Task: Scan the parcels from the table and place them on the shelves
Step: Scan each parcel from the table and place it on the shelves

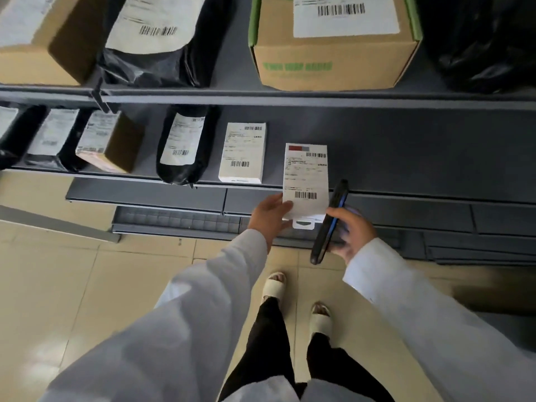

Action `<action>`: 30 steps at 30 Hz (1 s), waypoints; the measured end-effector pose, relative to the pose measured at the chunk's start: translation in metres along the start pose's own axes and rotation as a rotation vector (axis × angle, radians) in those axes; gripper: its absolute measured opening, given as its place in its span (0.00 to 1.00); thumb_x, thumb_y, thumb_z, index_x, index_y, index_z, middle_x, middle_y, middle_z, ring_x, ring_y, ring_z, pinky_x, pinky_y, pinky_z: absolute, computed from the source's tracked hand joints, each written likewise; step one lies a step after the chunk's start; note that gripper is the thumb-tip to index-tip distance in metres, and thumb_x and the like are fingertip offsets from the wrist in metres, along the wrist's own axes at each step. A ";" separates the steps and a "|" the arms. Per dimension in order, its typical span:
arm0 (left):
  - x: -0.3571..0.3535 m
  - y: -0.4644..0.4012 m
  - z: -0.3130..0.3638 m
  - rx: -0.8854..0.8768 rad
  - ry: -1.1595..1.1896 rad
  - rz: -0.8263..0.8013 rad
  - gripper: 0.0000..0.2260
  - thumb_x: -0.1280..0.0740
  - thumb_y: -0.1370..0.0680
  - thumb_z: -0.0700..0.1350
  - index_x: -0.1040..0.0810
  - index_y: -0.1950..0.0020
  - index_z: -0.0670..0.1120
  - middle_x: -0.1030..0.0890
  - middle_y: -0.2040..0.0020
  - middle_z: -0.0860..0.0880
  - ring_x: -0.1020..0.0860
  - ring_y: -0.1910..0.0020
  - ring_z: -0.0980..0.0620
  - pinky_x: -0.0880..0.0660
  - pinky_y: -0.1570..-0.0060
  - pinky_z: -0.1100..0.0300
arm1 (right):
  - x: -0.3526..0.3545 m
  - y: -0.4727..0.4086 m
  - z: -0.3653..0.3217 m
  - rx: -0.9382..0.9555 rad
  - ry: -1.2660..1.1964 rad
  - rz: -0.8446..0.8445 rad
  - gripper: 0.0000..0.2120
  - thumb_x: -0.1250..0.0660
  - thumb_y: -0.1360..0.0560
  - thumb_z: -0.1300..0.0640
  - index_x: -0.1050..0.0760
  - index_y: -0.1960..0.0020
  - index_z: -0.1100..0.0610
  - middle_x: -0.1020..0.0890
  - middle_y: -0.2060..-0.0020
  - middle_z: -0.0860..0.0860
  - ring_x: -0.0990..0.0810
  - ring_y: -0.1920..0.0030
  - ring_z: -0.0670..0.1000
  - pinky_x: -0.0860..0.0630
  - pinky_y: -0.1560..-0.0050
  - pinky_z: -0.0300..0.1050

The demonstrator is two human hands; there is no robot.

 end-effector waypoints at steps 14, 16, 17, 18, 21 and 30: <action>0.006 -0.068 0.040 -0.147 -0.360 -0.051 0.18 0.39 0.19 0.41 0.27 0.29 0.46 0.21 0.37 0.47 0.22 0.41 0.48 0.31 0.48 0.63 | -0.046 -0.043 -0.026 0.027 -0.058 0.161 0.16 0.30 0.24 0.57 0.23 0.37 0.57 0.17 0.48 0.53 0.19 0.49 0.52 0.23 0.57 0.57; 0.006 -0.069 0.046 -0.177 -0.408 -0.068 0.17 0.40 0.18 0.41 0.29 0.28 0.46 0.22 0.35 0.45 0.23 0.37 0.46 0.31 0.49 0.63 | -0.048 -0.045 -0.029 0.039 -0.069 0.179 0.15 0.31 0.24 0.57 0.24 0.38 0.57 0.18 0.49 0.53 0.19 0.50 0.51 0.23 0.56 0.57; 0.006 -0.070 0.048 -0.178 -0.411 -0.088 0.17 0.41 0.18 0.41 0.29 0.28 0.45 0.22 0.35 0.45 0.23 0.37 0.45 0.30 0.48 0.62 | -0.049 -0.045 -0.030 0.046 -0.077 0.185 0.14 0.32 0.23 0.57 0.24 0.38 0.57 0.18 0.50 0.52 0.20 0.50 0.51 0.23 0.53 0.59; 0.006 -0.072 0.049 -0.173 -0.409 -0.106 0.18 0.41 0.18 0.40 0.30 0.28 0.46 0.23 0.34 0.44 0.24 0.36 0.45 0.29 0.48 0.62 | -0.051 -0.046 -0.031 0.054 -0.086 0.193 0.13 0.32 0.23 0.57 0.24 0.39 0.57 0.19 0.50 0.53 0.20 0.50 0.51 0.23 0.50 0.61; 0.004 -0.075 0.053 -0.144 -0.405 -0.168 0.20 0.43 0.18 0.38 0.31 0.26 0.46 0.24 0.33 0.43 0.24 0.34 0.43 0.25 0.41 0.56 | -0.054 -0.047 -0.034 0.074 -0.111 0.213 0.09 0.32 0.24 0.57 0.23 0.44 0.57 0.19 0.51 0.53 0.20 0.49 0.52 0.24 0.46 0.62; 0.005 -0.073 0.056 -0.134 -0.336 -0.198 0.21 0.44 0.18 0.37 0.34 0.25 0.47 0.26 0.30 0.42 0.26 0.32 0.41 0.27 0.37 0.50 | -0.056 -0.051 -0.031 0.079 -0.136 0.206 0.08 0.31 0.24 0.57 0.23 0.47 0.56 0.20 0.51 0.55 0.21 0.44 0.56 0.26 0.38 0.68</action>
Point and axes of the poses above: each hand's wrist, its own y-axis away from the middle knuckle, its own x-axis out of the back of the hand, z = x × y, the point moved 7 cm from there along -y, towards the middle knuckle
